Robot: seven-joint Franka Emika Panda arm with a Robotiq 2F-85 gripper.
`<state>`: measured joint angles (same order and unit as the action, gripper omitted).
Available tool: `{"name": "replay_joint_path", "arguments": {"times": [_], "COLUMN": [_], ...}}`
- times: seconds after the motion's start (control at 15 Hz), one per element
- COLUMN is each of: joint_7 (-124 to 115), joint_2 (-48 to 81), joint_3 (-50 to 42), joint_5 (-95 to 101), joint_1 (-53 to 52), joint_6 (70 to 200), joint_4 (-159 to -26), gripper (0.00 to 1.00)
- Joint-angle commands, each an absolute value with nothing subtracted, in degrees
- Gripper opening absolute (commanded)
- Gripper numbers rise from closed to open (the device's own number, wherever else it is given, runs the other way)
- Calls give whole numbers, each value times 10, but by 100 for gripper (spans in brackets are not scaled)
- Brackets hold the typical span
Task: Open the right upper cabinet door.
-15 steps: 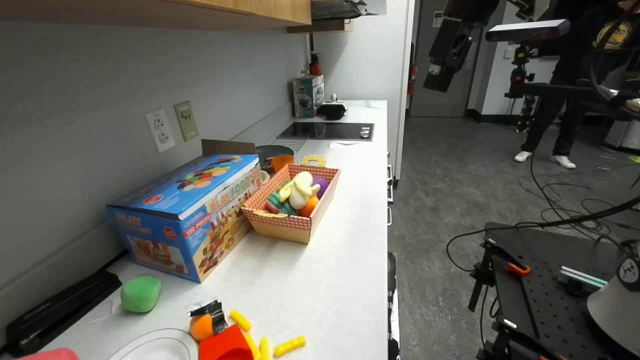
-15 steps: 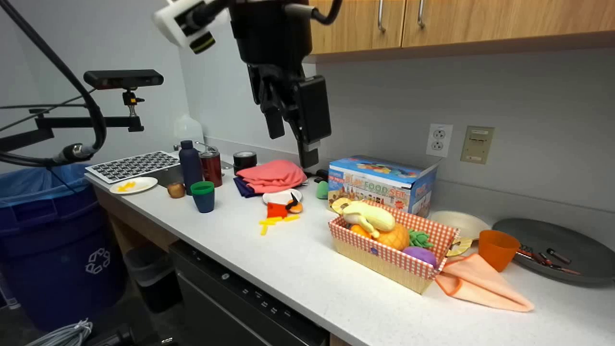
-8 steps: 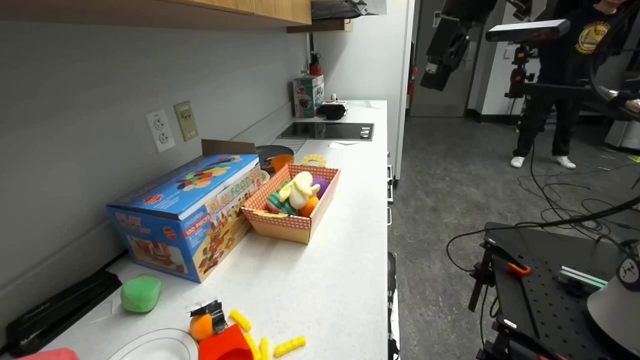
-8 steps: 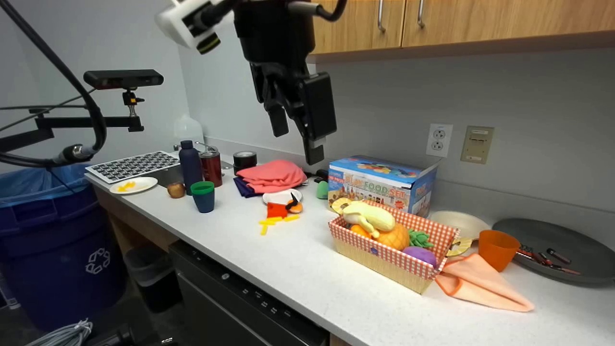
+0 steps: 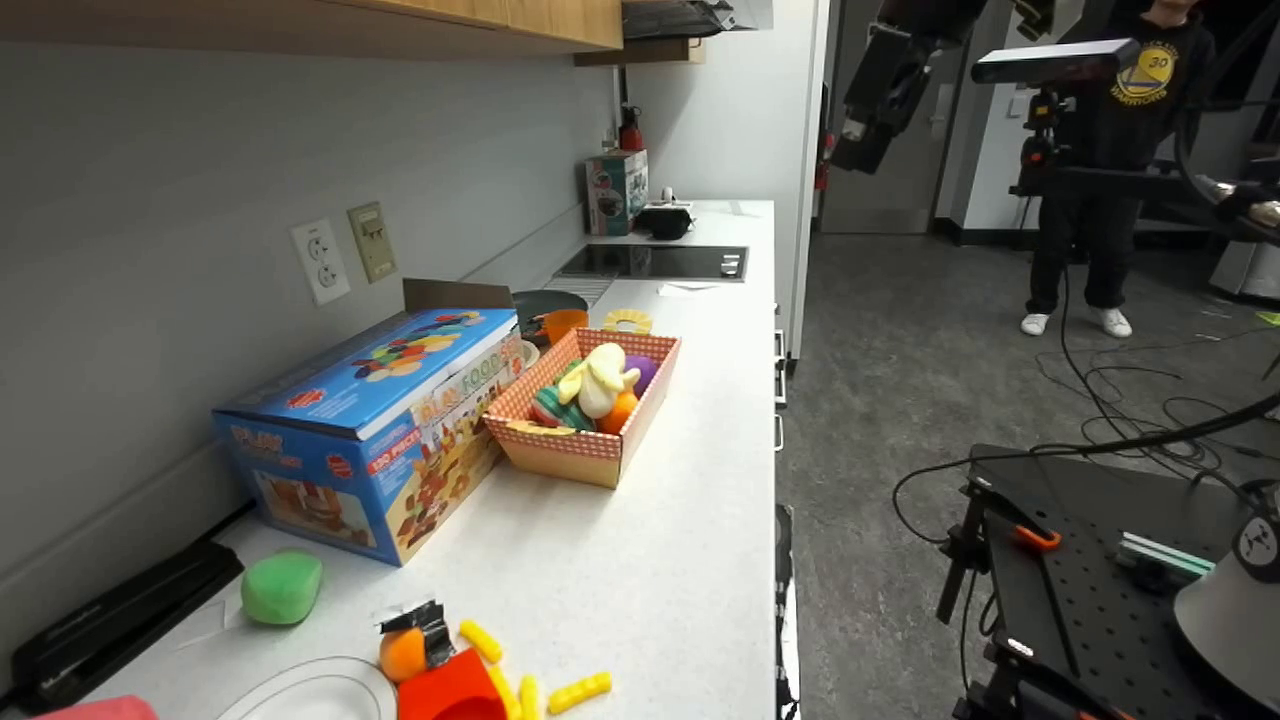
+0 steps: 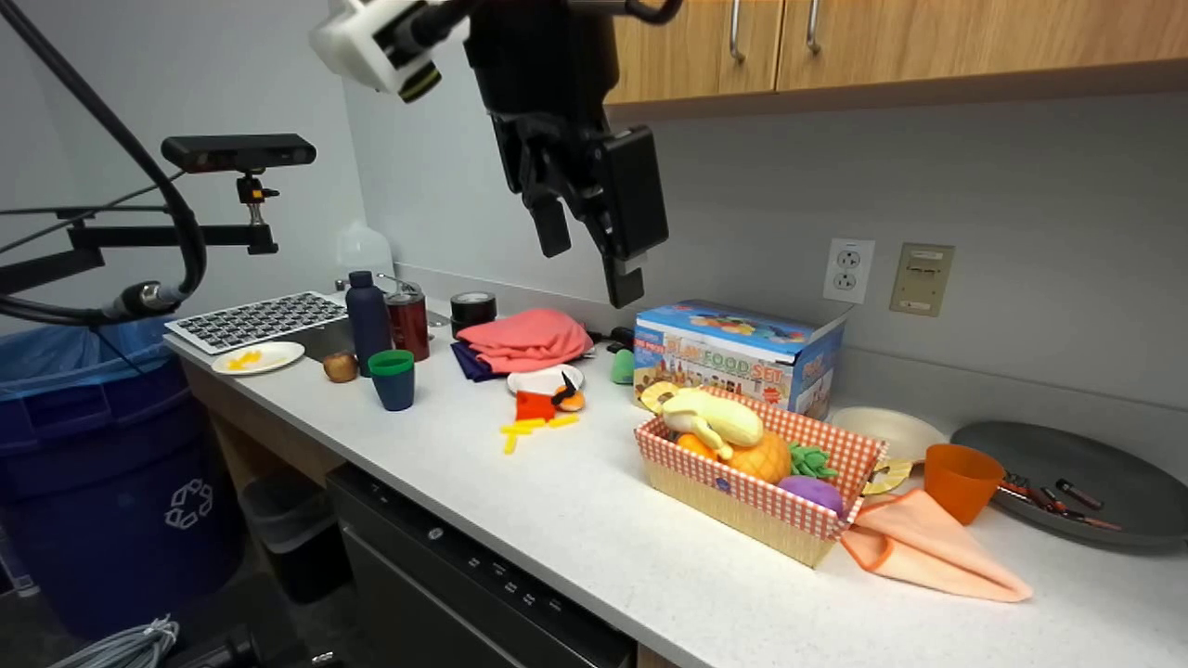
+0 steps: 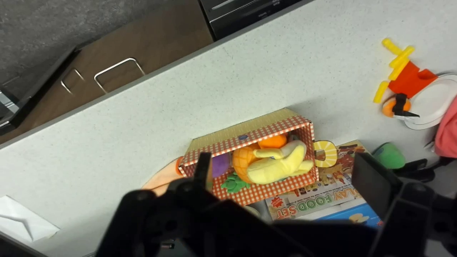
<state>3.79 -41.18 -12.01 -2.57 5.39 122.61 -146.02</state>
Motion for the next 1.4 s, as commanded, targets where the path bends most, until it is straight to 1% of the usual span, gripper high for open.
{"name": "replay_joint_path", "arguments": {"times": [0.0, 1.33], "joint_7": [51, 60], "joint_2": [-409, -410], "joint_3": [-117, -116], "joint_5": [-33, -30], "joint_1": [58, 59], "joint_6": [1210, 1215], "joint_4": [-1455, -1458], "gripper": [100, 100]}}
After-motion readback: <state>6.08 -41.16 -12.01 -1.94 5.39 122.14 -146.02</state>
